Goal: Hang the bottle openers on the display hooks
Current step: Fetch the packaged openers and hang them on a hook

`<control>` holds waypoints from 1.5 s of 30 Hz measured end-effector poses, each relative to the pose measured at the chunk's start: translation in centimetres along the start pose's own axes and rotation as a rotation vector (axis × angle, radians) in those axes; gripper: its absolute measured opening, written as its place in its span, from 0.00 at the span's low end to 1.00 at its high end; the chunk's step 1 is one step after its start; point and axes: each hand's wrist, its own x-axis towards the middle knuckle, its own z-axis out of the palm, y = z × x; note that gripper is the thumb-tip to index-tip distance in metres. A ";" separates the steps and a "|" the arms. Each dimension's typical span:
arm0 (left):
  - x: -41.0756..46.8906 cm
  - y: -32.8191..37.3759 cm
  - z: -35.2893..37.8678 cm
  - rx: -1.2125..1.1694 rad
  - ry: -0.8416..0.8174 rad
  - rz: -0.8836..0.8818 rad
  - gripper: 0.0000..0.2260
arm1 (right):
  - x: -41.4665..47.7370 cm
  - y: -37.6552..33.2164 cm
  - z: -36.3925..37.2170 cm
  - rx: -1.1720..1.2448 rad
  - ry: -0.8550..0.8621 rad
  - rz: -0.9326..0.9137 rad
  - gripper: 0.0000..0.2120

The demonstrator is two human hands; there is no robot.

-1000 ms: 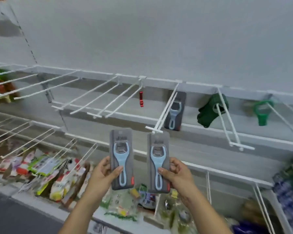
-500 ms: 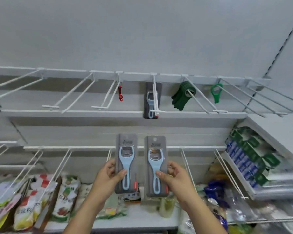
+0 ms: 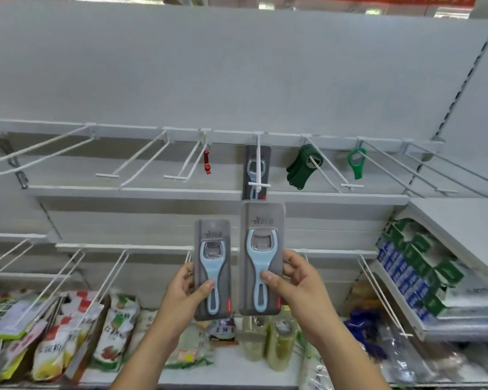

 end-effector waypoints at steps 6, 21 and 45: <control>-0.4 0.1 -0.3 0.000 0.004 -0.004 0.16 | 1.7 -1.8 0.9 -0.012 0.021 -0.078 0.15; 0.3 0.5 -2.2 0.015 -0.004 0.005 0.15 | 3.9 0.6 2.0 -0.023 0.064 -0.092 0.14; 3.2 0.9 -4.4 0.061 -0.060 0.012 0.23 | 18.2 0.2 0.9 -0.178 0.323 -0.066 0.07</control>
